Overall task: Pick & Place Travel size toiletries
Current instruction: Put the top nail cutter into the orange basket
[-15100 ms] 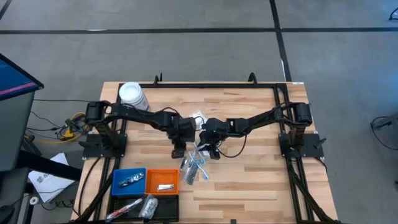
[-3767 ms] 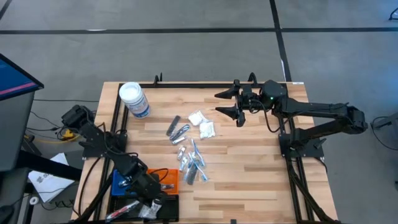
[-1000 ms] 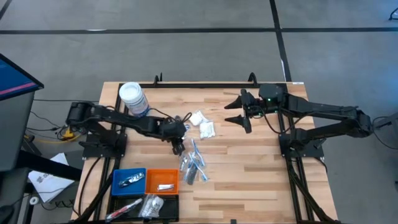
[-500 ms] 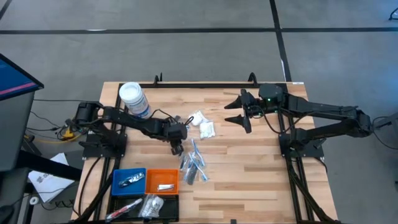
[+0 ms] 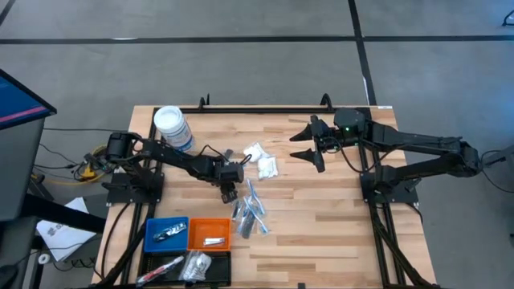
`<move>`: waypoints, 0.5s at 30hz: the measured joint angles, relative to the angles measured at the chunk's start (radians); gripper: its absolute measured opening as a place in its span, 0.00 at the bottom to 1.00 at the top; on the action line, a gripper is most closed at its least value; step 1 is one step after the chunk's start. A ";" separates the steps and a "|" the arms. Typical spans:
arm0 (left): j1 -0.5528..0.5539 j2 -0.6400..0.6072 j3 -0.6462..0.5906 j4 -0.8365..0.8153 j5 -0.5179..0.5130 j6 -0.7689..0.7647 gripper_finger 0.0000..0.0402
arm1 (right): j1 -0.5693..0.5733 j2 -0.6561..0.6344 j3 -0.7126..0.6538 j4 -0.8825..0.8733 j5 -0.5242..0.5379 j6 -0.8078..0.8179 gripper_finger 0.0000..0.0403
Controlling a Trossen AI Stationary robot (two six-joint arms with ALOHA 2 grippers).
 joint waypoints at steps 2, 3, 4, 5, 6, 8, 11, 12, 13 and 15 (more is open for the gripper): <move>0.001 0.012 -0.002 0.003 0.001 -0.004 0.34 | 0.000 0.000 0.000 0.001 0.000 0.000 0.66; 0.001 0.021 -0.003 0.004 0.004 -0.004 0.33 | 0.000 0.000 0.000 0.000 0.000 0.000 0.66; 0.001 0.026 -0.003 0.001 0.005 -0.004 0.32 | 0.000 0.000 0.000 0.001 0.000 0.000 0.66; 0.001 0.032 -0.002 -0.001 0.007 -0.004 0.30 | 0.000 0.000 0.000 0.001 0.000 0.000 0.66; 0.001 0.034 -0.002 -0.001 0.011 -0.003 0.28 | 0.000 0.000 0.000 0.001 0.000 0.000 0.66; 0.001 0.035 -0.003 0.000 0.022 -0.003 0.23 | 0.000 0.000 0.000 0.001 0.000 0.000 0.66; 0.001 0.030 -0.004 0.000 0.025 -0.003 0.13 | 0.000 0.000 0.000 0.001 0.000 0.000 0.66; 0.001 0.030 -0.004 -0.001 0.025 -0.003 0.10 | 0.000 0.000 0.000 0.001 0.000 0.000 0.66; 0.001 0.026 -0.005 -0.003 0.025 -0.003 0.10 | 0.000 0.000 0.000 0.002 0.000 0.000 0.66; 0.000 0.017 -0.005 -0.003 0.025 -0.003 0.10 | 0.000 0.000 0.000 0.003 0.000 0.000 0.66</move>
